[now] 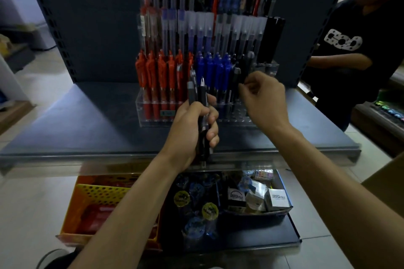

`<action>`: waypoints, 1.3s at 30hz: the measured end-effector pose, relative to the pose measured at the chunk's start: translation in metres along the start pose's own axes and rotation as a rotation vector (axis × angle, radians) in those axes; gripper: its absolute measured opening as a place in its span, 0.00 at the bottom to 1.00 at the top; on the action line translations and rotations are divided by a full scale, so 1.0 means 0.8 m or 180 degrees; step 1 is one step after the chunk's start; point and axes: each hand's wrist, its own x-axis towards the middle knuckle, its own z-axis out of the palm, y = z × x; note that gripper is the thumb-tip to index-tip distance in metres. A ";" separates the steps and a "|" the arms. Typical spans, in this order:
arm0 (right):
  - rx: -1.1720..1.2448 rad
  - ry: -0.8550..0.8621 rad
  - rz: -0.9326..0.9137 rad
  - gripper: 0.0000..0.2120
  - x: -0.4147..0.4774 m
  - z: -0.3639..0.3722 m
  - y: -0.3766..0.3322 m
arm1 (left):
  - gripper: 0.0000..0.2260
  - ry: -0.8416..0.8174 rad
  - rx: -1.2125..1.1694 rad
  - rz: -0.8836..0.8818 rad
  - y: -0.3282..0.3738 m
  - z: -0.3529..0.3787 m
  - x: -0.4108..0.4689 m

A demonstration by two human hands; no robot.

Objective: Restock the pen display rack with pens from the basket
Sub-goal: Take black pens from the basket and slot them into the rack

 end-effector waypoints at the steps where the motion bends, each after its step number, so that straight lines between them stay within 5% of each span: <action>1: -0.0195 -0.0021 -0.0019 0.07 -0.003 0.002 0.001 | 0.09 0.0003 0.0004 0.0022 0.001 0.001 0.000; 12: -0.0906 -0.0461 0.0349 0.14 -0.012 -0.016 -0.004 | 0.10 -0.0212 0.0534 0.0026 -0.004 0.005 -0.003; 20: 0.0339 0.0272 0.0283 0.05 -0.049 -0.017 -0.018 | 0.12 -0.0249 0.0716 0.0137 -0.002 0.011 -0.017; 24: 0.1361 -0.0399 0.0487 0.11 -0.068 -0.038 -0.025 | 0.12 -0.0135 0.1057 0.0133 -0.010 0.015 -0.022; 27: 0.1213 -0.0910 0.0311 0.06 -0.082 -0.045 -0.024 | 0.10 -0.0060 0.1186 0.0109 -0.012 0.016 -0.027; 39: 0.0820 -0.0543 0.0929 0.08 -0.112 -0.011 -0.048 | 0.07 0.0821 0.1703 0.0081 -0.026 0.029 -0.038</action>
